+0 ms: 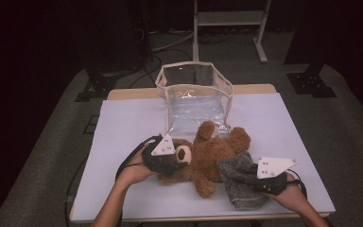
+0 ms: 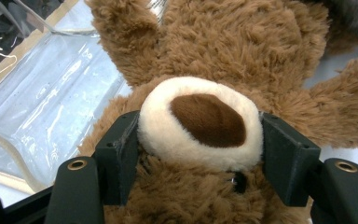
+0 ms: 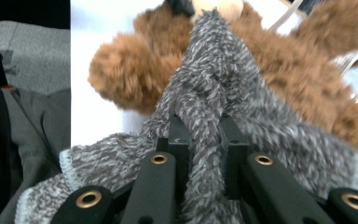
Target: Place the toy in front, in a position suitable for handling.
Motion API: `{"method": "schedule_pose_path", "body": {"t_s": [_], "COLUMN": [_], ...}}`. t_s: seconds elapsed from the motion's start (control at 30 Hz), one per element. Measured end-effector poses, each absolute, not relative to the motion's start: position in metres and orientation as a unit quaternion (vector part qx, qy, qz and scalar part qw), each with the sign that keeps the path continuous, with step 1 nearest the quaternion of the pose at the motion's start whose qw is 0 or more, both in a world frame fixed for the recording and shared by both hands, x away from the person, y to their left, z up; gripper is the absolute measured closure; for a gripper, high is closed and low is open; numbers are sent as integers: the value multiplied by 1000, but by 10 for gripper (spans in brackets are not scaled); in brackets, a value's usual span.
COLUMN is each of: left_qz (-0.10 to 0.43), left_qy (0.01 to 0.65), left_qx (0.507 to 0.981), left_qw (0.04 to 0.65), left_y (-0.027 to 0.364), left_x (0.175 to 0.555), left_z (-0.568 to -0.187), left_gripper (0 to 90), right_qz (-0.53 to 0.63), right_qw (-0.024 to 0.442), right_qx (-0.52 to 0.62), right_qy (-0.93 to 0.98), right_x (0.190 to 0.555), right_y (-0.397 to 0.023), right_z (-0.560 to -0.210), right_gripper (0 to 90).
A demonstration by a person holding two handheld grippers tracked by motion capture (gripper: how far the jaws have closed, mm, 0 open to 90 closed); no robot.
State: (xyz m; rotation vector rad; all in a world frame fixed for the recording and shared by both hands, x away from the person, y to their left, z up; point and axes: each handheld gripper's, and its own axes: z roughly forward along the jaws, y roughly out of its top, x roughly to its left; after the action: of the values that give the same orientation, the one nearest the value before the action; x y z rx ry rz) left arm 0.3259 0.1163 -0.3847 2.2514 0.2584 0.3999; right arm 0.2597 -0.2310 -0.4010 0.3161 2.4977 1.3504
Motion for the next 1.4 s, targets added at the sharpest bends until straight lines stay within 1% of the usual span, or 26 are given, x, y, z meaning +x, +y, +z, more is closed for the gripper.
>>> {"method": "schedule_pose_path", "body": {"t_s": [0.13, 0.3, 0.37, 0.43, 0.57, 0.67, 0.83, 0.93, 1.13, 1.23, 1.4], "left_qz": [156, 156, 157, 156, 156, 154, 147, 146, 146, 145, 144], "left_qy": [104, 100, 102, 104, 103, 97, 85, 83, 75, 75, 64], "left_qx": [893, 893, 892, 893, 895, 896, 895, 896, 899, 898, 899], "left_qw": [410, 411, 411, 410, 405, 406, 412, 411, 407, 410, 407], "left_y": [117, 116, 116, 115, 115, 116, 118, 119, 121, 123, 123], "left_x": [327, 326, 326, 327, 326, 326, 320, 318, 312, 312, 308], "left_z": [-385, -385, -385, -385, -384, -384, -386, -387, -388, -389, -390], "left_gripper": [345, 343, 343, 342, 343, 343, 344, 345, 347, 348, 349], "right_qz": [476, 459, 469, 482, 492, 487, 482, 494, 507, 502, 501], "right_qw": [126, 127, 127, 129, 131, 128, 122, 123, 125, 119, 104], "right_qx": [137, 170, 176, 170, 144, 133, 157, 176, 164, 160, 183], "right_qy": [859, 863, 856, 850, 849, 854, 853, 842, 837, 841, 840], "right_x": [256, 248, 248, 249, 257, 260, 256, 257, 277, 282, 273], "right_y": [-251, -281, -285, -280, -257, -247, -265, -277, -259, -252, -267], "right_z": [-412, -420, -418, -412, -403, -405, -417, -414, -400, -407, -423], "right_gripper": [785, 785, 785, 785, 785, 785, 785, 785, 785, 785, 786]}}
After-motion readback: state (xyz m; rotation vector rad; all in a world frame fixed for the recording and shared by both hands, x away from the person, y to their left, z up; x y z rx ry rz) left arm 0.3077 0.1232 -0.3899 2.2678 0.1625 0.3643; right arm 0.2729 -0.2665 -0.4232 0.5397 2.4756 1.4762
